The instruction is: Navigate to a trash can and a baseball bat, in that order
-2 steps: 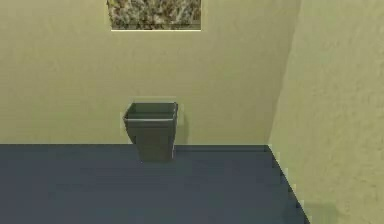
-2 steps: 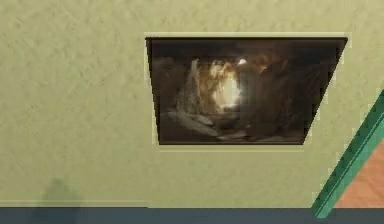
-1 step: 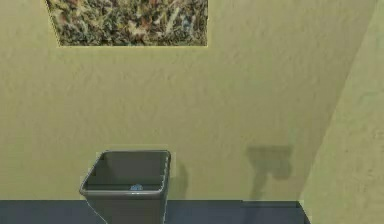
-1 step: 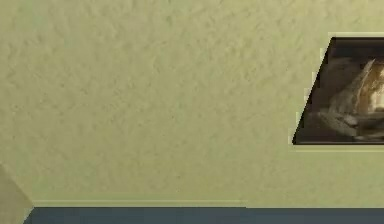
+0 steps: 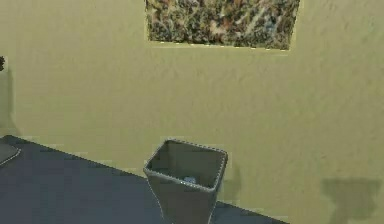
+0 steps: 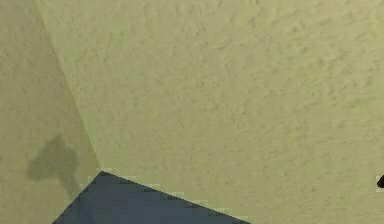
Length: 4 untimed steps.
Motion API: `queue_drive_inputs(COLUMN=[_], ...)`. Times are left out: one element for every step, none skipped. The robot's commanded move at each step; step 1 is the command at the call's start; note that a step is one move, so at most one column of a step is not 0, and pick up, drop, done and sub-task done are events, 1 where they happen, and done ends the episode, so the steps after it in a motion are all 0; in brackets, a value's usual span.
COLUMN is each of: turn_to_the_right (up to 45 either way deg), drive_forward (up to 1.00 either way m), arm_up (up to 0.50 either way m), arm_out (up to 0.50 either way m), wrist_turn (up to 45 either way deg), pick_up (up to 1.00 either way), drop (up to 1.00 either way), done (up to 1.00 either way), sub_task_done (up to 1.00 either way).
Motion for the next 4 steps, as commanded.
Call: queue_drive_inputs(turn_to_the_right=[0.0,-45.0,-45.0,-45.0], drive_forward=[0.0,0.0,0.0,0.0], arm_up=[0.0,0.0,0.0,0.0], arm_out=[0.0,0.0,0.0,0.0], wrist_turn=[0.0,0.0,0.0,0.0], pick_up=[0.0,0.0,0.0,0.0], drop=[0.0,0.0,0.0,0.0], done=[0.0,0.0,0.0,0.0], sub_task_done=[1.0,0.0,0.0,0.0])
